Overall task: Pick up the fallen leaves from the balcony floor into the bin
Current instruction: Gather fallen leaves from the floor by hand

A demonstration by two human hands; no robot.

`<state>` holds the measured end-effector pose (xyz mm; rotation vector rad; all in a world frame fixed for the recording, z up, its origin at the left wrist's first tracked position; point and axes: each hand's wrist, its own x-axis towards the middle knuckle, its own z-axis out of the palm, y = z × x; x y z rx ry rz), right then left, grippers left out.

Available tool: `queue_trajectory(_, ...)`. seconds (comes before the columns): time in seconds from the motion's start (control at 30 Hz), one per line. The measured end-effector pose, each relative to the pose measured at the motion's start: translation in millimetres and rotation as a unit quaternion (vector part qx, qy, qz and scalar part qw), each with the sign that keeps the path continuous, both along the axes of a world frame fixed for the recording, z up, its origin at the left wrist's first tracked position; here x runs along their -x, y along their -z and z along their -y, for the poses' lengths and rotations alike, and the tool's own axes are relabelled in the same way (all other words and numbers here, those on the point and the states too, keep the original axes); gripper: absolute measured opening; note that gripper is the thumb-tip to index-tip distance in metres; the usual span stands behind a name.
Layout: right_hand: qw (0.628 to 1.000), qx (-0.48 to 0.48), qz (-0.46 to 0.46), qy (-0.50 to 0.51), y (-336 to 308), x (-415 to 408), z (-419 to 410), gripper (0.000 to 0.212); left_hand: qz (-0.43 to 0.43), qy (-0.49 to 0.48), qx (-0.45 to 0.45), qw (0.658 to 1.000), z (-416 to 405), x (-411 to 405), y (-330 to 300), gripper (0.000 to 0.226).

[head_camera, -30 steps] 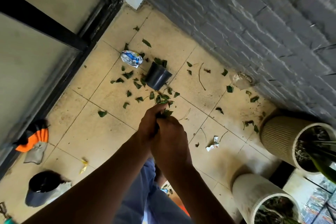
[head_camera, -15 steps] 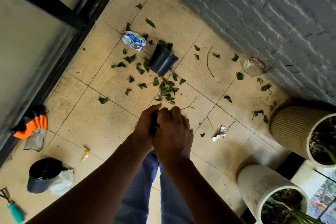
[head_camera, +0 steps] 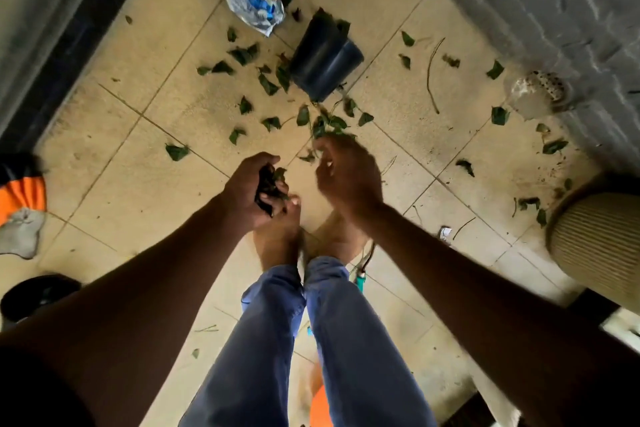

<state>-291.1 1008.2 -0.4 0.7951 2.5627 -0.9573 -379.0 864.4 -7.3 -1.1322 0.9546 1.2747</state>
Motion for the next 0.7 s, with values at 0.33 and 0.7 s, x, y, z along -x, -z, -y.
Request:
queue_trajectory(0.33, 0.962, -0.092, 0.105, -0.236, 138, -5, -29, 0.068, 0.035, 0.013, -0.001, 0.999, 35, -28, 49, 0.029)
queue_trajectory(0.7, 0.999, 0.029, -0.008, 0.037, 102, -23, -50, 0.02, 0.096, -0.038, -0.142, 0.984, 43, -54, 59, 0.016)
